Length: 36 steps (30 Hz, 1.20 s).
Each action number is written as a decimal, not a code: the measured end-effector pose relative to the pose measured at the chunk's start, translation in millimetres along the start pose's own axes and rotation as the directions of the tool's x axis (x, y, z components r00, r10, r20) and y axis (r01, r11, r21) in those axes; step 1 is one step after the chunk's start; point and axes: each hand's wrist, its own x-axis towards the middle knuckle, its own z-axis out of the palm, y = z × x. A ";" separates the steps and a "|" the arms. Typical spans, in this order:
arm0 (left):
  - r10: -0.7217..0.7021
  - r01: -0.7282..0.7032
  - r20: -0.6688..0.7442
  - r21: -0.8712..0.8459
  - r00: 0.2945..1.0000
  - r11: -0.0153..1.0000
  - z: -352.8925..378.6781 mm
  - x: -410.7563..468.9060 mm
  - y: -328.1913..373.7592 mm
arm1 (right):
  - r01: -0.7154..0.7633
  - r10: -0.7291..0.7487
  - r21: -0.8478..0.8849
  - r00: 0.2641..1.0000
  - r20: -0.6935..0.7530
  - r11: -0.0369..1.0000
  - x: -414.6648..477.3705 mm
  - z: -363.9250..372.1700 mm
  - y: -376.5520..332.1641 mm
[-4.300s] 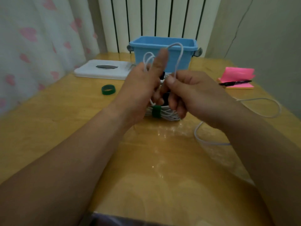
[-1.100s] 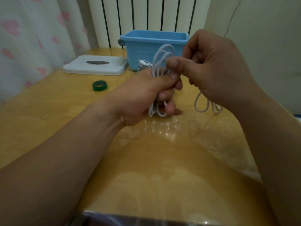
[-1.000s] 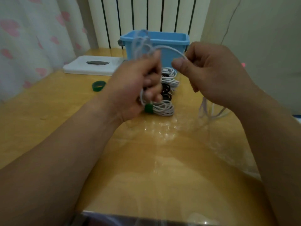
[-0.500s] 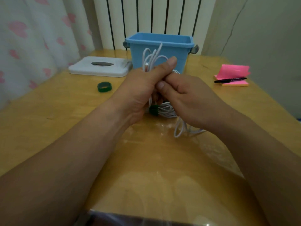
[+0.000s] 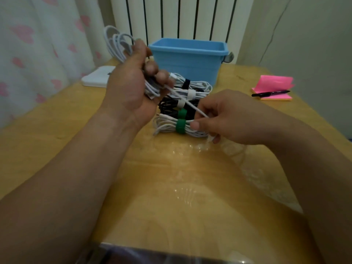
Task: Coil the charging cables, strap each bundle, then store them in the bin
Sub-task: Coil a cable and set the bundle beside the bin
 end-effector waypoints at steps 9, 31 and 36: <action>-0.143 0.004 0.157 0.658 0.977 0.753 -3.9 -4.3 0.8 | -0.074 0.016 -0.164 0.942 -0.334 0.984 -4.7 -23.7 20.5; -0.139 0.129 0.033 0.200 0.990 0.971 5.0 -5.7 -8.8 | -0.006 0.024 0.060 0.954 -0.300 0.998 -5.0 -22.0 21.1; -0.200 0.197 -0.003 0.179 0.980 0.964 4.5 -4.2 -19.7 | 0.181 -0.107 0.136 0.898 -0.427 0.974 -2.5 -8.0 -2.7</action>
